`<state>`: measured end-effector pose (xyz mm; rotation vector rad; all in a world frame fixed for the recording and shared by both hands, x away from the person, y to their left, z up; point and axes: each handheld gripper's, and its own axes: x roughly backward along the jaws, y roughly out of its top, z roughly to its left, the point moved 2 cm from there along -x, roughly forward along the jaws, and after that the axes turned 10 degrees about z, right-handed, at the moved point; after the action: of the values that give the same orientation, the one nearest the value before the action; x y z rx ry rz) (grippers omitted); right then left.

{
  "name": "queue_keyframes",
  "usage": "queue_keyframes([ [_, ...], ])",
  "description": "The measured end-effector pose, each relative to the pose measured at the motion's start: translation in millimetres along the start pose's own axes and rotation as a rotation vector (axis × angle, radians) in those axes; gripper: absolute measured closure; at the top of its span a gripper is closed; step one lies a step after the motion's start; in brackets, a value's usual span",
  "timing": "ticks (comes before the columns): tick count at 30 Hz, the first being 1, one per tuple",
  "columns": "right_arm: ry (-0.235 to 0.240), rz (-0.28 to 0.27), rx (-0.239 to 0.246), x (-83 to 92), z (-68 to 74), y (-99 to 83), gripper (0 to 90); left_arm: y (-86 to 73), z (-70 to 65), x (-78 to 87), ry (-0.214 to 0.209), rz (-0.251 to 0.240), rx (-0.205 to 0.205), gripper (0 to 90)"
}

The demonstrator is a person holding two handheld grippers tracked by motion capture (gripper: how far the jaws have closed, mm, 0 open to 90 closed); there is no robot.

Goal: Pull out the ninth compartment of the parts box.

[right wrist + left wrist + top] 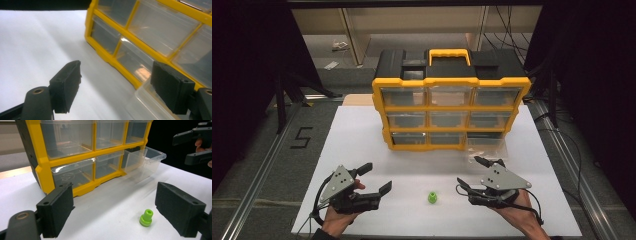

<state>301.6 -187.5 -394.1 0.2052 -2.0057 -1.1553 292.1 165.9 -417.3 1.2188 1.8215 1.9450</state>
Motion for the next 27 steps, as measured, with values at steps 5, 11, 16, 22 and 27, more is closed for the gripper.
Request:
queue_keyframes([
  [5,0.086,0.001,-0.056,-2.0,6.1,3.4,24.0,0.9,-0.5,-0.1,0.004,-0.002,-0.011,15.2],
  [11,0.161,0.046,-0.072,-8.6,14.8,5.4,22.3,1.7,0.4,-0.1,0.004,-0.009,-0.006,15.2],
  [16,0.216,0.068,-0.092,-13.3,19.4,5.6,21.6,2.2,-0.2,-0.8,0.001,-0.01,-0.005,15.2],
  [22,0.267,0.097,-0.095,-20.2,24.9,5.9,21.4,3.2,0.5,-2.1,0.0,-0.014,0.001,15.2],
  [27,0.301,0.143,-0.081,-29.5,32.8,4.7,20.7,3.8,0.4,-2.6,-0.002,-0.018,0.004,15.2],
])
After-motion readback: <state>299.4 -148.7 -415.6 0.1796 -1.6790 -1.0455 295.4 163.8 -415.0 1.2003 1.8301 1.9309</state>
